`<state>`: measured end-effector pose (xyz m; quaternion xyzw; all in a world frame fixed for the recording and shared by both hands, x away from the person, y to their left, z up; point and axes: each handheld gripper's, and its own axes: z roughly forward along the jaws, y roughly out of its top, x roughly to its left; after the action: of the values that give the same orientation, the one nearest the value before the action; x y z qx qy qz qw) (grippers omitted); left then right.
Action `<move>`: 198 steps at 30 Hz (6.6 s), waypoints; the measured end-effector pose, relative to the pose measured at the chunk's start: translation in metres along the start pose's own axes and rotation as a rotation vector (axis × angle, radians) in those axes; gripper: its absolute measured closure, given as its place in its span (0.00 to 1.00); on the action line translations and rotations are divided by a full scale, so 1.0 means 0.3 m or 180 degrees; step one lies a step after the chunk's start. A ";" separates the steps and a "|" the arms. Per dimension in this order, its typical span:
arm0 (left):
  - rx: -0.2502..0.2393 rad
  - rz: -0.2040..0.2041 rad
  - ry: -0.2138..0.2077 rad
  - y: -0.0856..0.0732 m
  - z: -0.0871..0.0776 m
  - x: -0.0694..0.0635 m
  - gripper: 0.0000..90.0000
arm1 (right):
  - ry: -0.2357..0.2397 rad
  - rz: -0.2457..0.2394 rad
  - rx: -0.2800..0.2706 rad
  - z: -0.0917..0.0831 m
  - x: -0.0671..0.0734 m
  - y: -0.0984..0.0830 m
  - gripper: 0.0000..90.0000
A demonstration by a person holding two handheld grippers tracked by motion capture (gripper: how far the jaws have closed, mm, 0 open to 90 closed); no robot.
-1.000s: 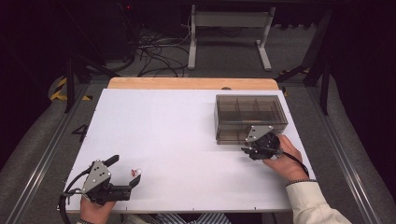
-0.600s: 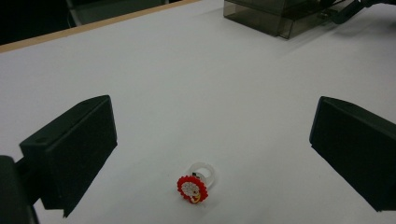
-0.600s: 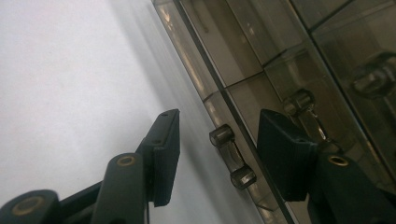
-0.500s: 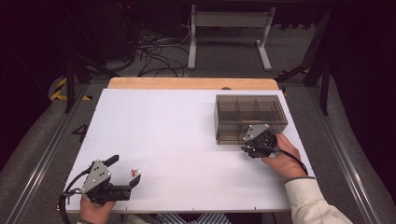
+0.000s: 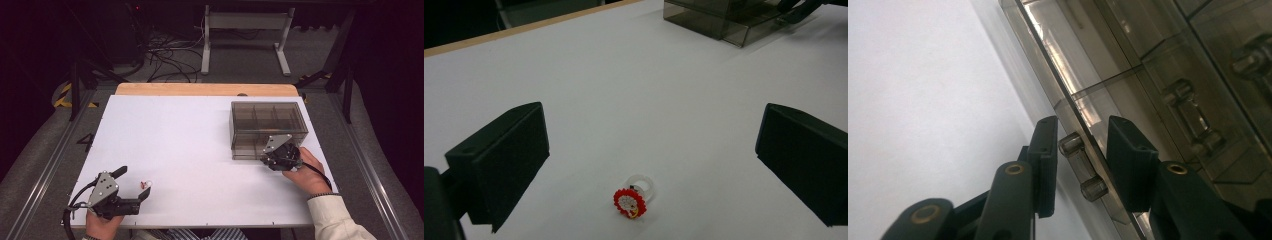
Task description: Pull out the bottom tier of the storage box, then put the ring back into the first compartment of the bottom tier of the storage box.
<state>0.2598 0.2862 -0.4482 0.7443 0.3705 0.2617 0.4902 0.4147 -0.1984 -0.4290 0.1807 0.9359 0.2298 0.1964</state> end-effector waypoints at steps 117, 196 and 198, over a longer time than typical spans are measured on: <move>-0.0091 -0.0032 -0.0032 0.061 -0.066 0.015 0.01 | 0.0215 0.0535 -0.1016 -0.160 0.111 -0.022 0.28; -0.0154 -0.0110 -0.0048 0.040 -0.116 0.020 0.01 | 0.1119 0.0138 -0.1401 0.090 0.283 0.436 0.30; -0.0156 -0.0126 -0.0051 0.041 -0.114 0.021 0.01 | 0.1129 0.0126 -0.1398 0.092 0.287 0.442 0.30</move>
<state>0.2413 0.3066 -0.4237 0.7267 0.3747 0.2549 0.5163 0.3863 -0.0418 -0.4096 0.1089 0.8798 0.4589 0.0595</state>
